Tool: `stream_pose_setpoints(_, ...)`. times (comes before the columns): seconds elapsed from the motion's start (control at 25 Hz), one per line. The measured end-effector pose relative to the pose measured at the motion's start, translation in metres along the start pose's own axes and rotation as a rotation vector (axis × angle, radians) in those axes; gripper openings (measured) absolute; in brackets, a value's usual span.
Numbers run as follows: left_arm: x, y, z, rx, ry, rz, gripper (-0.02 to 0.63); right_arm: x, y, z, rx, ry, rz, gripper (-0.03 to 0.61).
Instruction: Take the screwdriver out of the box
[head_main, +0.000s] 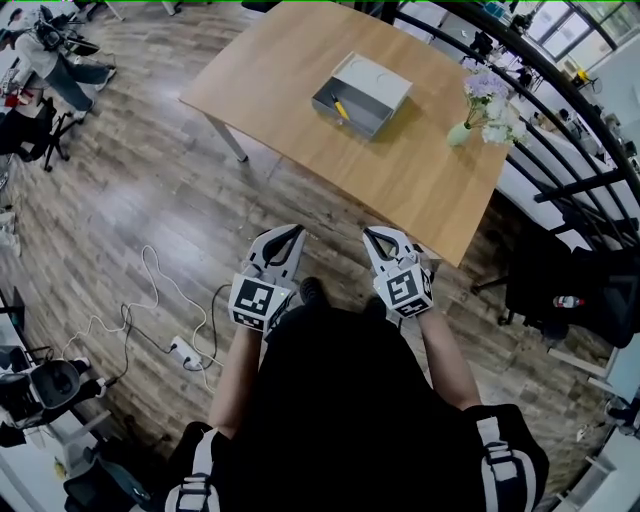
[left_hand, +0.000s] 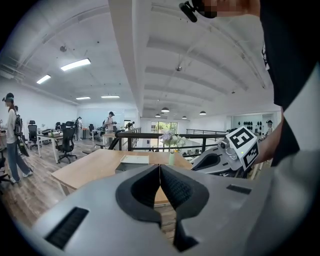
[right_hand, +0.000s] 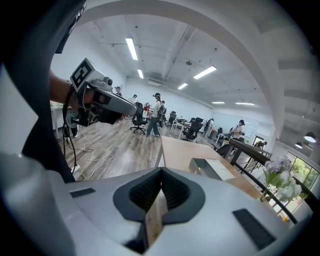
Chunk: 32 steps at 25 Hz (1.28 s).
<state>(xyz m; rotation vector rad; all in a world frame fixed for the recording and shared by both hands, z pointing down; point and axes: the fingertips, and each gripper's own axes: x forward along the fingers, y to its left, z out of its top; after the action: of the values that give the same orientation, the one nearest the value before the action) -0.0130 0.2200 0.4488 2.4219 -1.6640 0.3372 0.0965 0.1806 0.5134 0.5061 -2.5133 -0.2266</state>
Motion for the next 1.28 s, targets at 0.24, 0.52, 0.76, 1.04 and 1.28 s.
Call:
stream_pose_setpoints(0.24,-0.002,0.027,-0.005,0.003,0.005,-0.028,0.021,0.022,0.005,0.012,0.022,0.008,-0.026,0.025)
stream_pose_setpoints(0.52,-0.007,0.049,-0.013,0.005,0.012,-0.069,0.021,0.039,0.016,0.016,0.049,0.036,-0.052,0.025)
stream_pose_setpoints(0.76,-0.015,0.067,-0.021,-0.013,0.008,-0.062,0.021,0.053,0.027,0.025,0.032,0.05,-0.042,0.025)
stream_pose_setpoints(1.04,-0.024,0.072,-0.029,-0.025,0.011,-0.066,0.021,0.059,0.035,0.031,0.022,0.058,-0.038,0.025)
stream_pose_setpoints(1.28,-0.031,0.071,-0.031,-0.029,0.013,-0.058,0.022,0.058,0.039,0.03,0.021,0.065,-0.034,0.025)
